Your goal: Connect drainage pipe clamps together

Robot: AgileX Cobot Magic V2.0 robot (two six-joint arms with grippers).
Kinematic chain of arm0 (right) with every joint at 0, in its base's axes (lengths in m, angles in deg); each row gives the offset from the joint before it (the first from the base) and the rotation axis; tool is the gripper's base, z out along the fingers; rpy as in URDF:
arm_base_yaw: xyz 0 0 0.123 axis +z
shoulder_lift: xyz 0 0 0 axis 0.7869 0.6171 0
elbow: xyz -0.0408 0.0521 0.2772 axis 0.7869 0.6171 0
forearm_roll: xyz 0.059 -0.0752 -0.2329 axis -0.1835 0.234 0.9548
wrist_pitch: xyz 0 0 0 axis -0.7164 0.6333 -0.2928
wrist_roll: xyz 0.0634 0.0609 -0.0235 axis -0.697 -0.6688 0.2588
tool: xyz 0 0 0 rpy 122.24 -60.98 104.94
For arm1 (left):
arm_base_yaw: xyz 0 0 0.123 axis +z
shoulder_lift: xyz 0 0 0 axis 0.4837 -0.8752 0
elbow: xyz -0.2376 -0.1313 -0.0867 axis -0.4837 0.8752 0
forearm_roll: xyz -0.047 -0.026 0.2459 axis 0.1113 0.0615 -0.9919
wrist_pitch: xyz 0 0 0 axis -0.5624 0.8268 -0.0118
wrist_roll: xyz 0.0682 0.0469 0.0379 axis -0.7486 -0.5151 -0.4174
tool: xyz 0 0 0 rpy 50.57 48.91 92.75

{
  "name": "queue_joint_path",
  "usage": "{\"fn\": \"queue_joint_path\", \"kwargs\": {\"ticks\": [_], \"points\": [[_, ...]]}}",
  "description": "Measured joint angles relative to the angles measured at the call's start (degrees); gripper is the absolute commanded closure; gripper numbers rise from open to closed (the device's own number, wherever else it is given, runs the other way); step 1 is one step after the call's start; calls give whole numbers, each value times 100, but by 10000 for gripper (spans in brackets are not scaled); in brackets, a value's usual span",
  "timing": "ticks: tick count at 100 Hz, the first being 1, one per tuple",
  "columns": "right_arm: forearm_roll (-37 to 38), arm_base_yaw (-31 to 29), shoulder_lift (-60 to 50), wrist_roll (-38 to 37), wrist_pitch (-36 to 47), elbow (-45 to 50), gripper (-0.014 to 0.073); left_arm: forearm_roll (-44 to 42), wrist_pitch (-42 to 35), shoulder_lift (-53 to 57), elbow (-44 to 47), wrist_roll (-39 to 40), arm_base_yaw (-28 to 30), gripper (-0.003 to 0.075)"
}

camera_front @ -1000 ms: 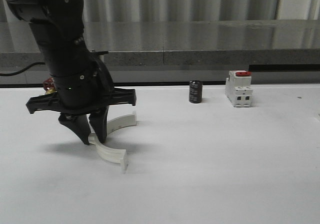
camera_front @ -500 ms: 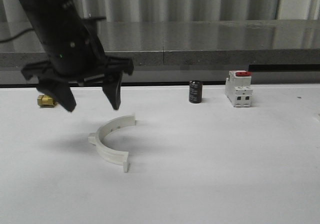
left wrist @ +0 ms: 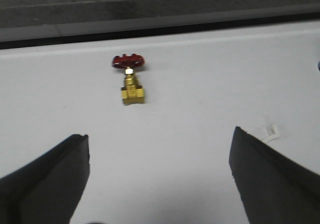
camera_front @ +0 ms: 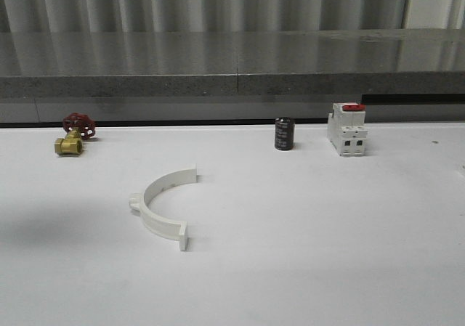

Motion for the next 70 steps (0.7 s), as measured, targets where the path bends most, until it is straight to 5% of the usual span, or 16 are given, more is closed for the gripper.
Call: {"fn": "queue_joint_path", "kwargs": {"ticks": [23,52,70], "points": [[0,0,0,0,11,0,662,658,-124,1521,1499,-708,1026,155],[0,0,0,0,415,0,662,799,-124,3420,3207,-836,1140,162],[-130,0,0,-51,319,-122,662,820,-124,4415,3768,-836,1140,367]]}}
